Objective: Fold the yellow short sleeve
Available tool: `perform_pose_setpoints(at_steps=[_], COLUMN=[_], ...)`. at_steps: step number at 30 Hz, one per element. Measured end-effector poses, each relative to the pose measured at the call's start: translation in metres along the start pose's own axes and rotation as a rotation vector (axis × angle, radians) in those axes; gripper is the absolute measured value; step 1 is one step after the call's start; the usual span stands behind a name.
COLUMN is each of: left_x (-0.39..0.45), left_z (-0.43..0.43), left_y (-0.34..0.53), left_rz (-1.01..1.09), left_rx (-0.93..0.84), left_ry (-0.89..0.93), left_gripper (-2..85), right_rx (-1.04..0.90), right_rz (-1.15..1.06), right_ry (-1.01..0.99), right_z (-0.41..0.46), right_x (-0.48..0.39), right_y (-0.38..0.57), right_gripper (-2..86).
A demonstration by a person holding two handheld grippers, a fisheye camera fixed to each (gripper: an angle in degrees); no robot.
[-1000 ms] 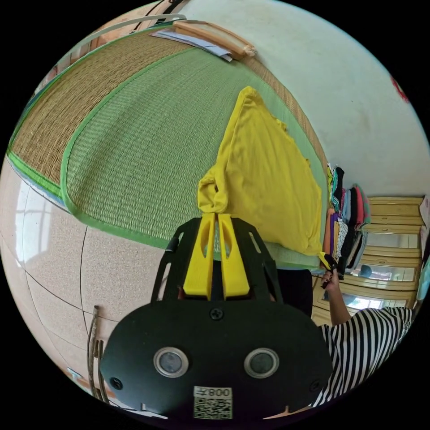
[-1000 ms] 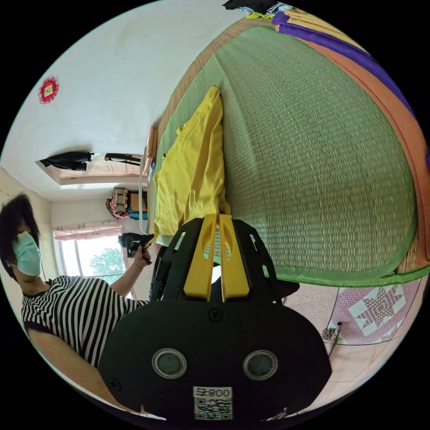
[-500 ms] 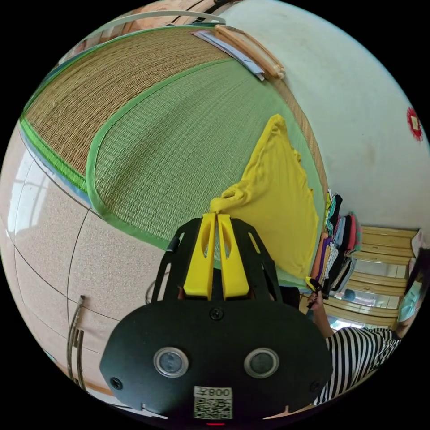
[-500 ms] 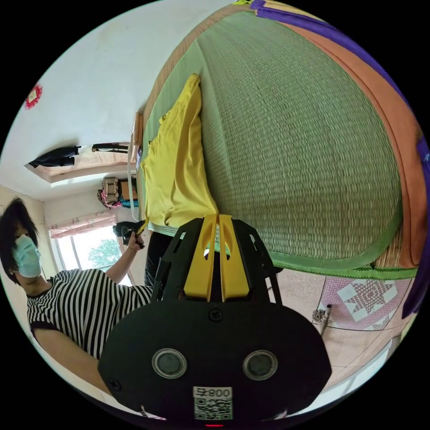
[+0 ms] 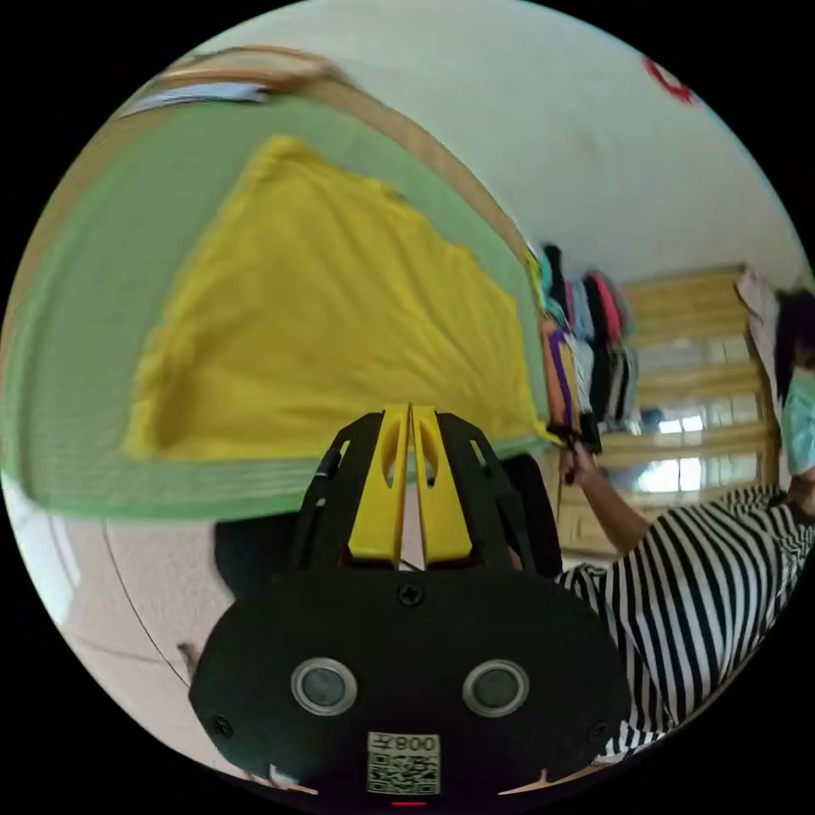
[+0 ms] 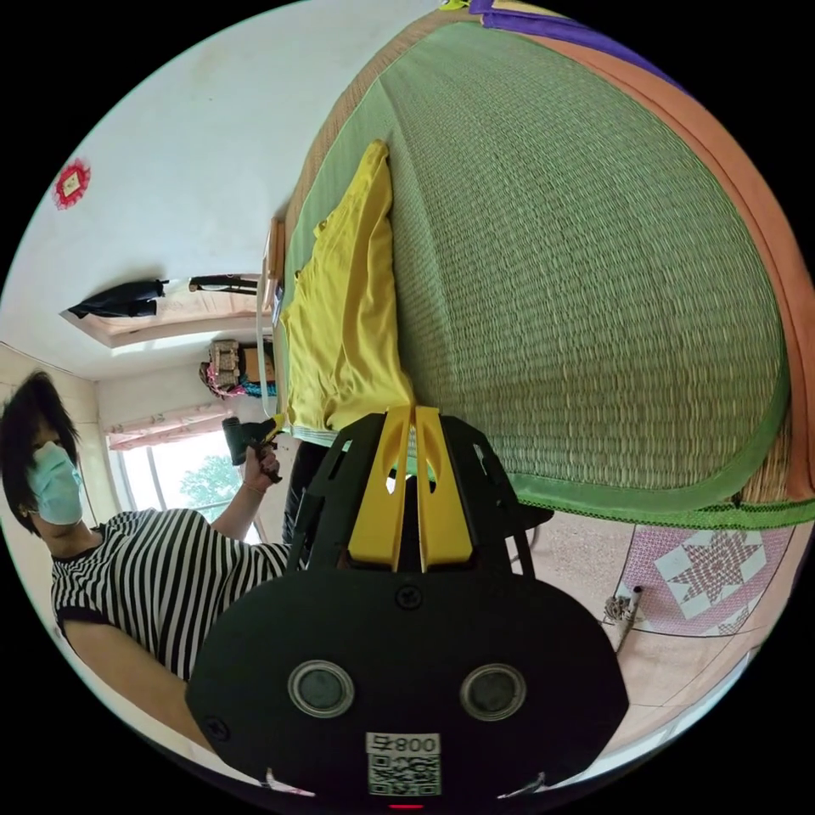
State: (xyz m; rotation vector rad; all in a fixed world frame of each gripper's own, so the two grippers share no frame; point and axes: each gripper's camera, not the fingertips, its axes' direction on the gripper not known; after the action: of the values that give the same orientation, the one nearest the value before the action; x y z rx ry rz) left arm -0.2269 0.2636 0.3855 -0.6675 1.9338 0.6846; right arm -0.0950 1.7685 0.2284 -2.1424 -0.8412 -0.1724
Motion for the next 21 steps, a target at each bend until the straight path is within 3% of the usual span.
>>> perform_pose_setpoints(at_steps=[3, 6, 8, 11, 15, 19, 21], left_x=[0.059, 0.101, 0.116, 0.109, 0.116, 0.164, 0.186], left_z=[0.071, 0.125, 0.13, 0.116, 0.114, 0.133, 0.152], left_y=[-0.026, -0.037, -0.042, -0.051, -0.056, -0.062, -0.062], left_rz=[0.225, 0.391, 0.456, 0.348, 0.269, 0.365, 0.453], left_rx=[-0.202, -0.401, -0.409, -0.344, -0.324, -0.327, -0.411], left_ry=[0.081, -0.001, -0.083, -0.131, -0.08, 0.058, -0.008], left_gripper=[0.3, 0.3, 0.2, 0.2, 0.2, 0.2, 0.2], right_rx=[0.008, 0.006, 0.005, -0.007, 0.0, 0.005, 0.014], right_rz=[0.001, -0.005, -0.014, -0.014, -0.003, 0.002, 0.004], right_ry=[-0.004, -0.001, -0.003, -0.005, -0.025, -0.043, -0.062], right_z=[0.002, 0.003, 0.003, 0.008, 0.016, 0.019, 0.017], right_x=[-0.002, -0.004, -0.004, 0.0, 0.006, 0.008, 0.008], right_y=[0.003, 0.004, 0.005, 0.003, 0.002, 0.006, 0.007], right_gripper=[0.5, 0.5, 0.5, 0.5, 0.5, 0.5, 0.5])
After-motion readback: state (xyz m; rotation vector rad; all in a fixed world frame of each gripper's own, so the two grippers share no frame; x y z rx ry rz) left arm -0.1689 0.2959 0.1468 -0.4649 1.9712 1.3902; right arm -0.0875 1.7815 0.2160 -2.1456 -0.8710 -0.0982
